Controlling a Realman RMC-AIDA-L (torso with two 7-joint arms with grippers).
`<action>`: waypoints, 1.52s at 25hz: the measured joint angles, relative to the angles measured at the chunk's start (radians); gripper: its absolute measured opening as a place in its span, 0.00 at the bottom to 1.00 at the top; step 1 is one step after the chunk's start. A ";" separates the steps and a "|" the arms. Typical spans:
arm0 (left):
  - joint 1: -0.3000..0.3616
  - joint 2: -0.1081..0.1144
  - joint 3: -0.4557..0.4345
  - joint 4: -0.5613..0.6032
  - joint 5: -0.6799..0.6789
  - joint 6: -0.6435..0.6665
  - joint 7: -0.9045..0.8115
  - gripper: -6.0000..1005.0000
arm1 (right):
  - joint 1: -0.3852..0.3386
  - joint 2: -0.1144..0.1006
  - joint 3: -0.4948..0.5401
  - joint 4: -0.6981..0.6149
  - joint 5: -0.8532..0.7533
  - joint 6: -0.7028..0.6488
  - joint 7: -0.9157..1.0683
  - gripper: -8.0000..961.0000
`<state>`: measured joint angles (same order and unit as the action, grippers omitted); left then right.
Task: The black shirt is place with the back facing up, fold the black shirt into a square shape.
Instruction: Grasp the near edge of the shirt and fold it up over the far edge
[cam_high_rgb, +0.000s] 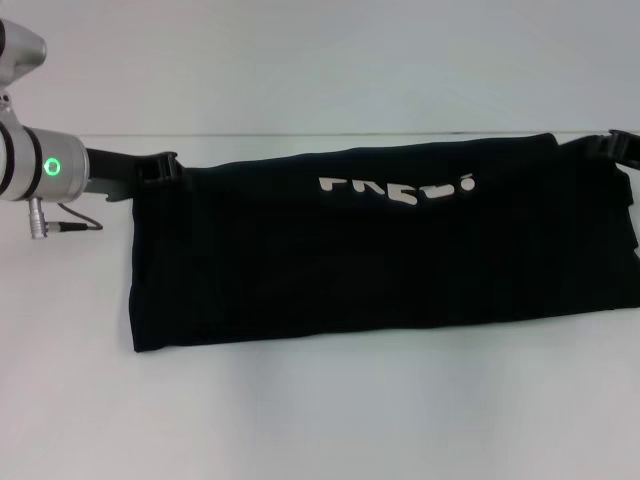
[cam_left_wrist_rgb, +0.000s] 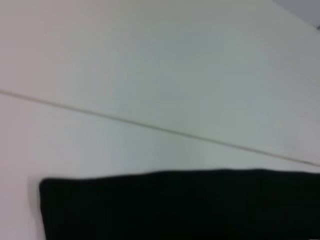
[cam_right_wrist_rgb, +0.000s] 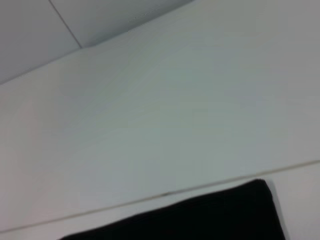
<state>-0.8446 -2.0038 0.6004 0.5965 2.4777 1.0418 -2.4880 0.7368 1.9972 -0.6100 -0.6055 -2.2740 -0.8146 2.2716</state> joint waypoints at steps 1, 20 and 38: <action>-0.001 -0.002 -0.002 0.006 0.000 -0.007 -0.001 0.04 | 0.006 0.003 -0.001 -0.001 0.001 0.013 0.000 0.10; -0.032 -0.020 0.093 -0.047 0.008 -0.246 -0.022 0.04 | 0.112 0.011 -0.193 0.128 0.004 0.357 0.000 0.16; -0.064 -0.048 0.110 -0.087 0.010 -0.356 0.001 0.05 | 0.145 -0.006 -0.247 0.184 -0.004 0.409 -0.001 0.22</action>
<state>-0.9085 -2.0518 0.7103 0.5093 2.4881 0.6863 -2.4868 0.8822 1.9912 -0.8573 -0.4218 -2.2783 -0.4054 2.2708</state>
